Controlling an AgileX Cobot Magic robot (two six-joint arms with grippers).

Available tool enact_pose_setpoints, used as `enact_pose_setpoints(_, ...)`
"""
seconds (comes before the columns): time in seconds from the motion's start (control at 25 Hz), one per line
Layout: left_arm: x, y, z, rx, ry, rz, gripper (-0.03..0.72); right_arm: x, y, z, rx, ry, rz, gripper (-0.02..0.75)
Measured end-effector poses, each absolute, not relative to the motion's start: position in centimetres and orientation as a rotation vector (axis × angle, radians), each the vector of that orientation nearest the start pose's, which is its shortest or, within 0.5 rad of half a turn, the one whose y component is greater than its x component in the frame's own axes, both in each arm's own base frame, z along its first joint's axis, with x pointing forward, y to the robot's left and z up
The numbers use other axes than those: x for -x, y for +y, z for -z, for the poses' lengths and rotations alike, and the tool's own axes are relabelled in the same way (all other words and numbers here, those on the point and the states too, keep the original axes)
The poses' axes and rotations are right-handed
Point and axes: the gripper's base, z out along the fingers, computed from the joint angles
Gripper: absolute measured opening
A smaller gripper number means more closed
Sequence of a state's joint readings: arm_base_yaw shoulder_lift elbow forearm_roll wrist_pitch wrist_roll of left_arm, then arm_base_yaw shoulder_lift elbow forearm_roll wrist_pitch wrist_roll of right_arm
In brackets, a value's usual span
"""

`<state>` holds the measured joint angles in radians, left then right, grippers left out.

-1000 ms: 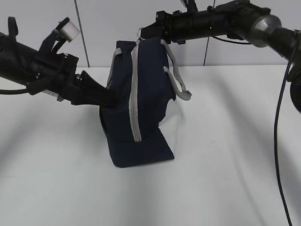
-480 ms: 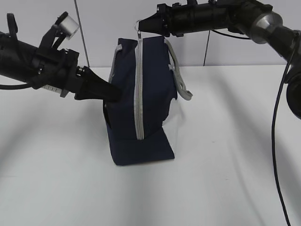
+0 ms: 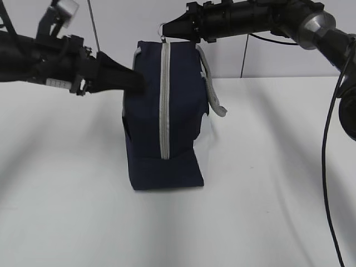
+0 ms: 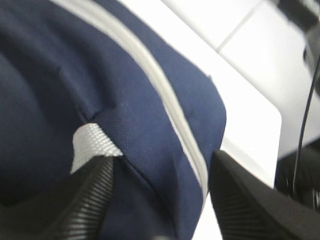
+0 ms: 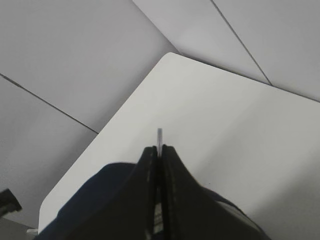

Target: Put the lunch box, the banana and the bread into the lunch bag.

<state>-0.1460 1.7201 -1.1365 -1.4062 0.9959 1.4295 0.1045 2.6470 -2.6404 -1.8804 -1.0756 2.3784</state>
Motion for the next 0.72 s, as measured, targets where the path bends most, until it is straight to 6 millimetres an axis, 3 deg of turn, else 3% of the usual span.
enact_pose_setpoints(0.24, -34.9, -9.8, -29.5, -0.467, 1.908, 0.957, 0.435, -54.9, 13.3, -24.4, 0.541, 1.904, -1.191, -0.016)
enact_pose_setpoints(0.52, -36.2, -9.4, -30.8, -0.396, 1.885, 0.863, 0.436, -54.9, 13.3, -24.5, 0.535, 1.906, -1.195, -0.016)
enact_pose_setpoints(0.72, -38.8, -9.8, -31.8, -0.352, 1.888, 0.921, 0.436, -54.9, 13.3, -24.5, 0.535, 1.906, -1.195, -0.016)
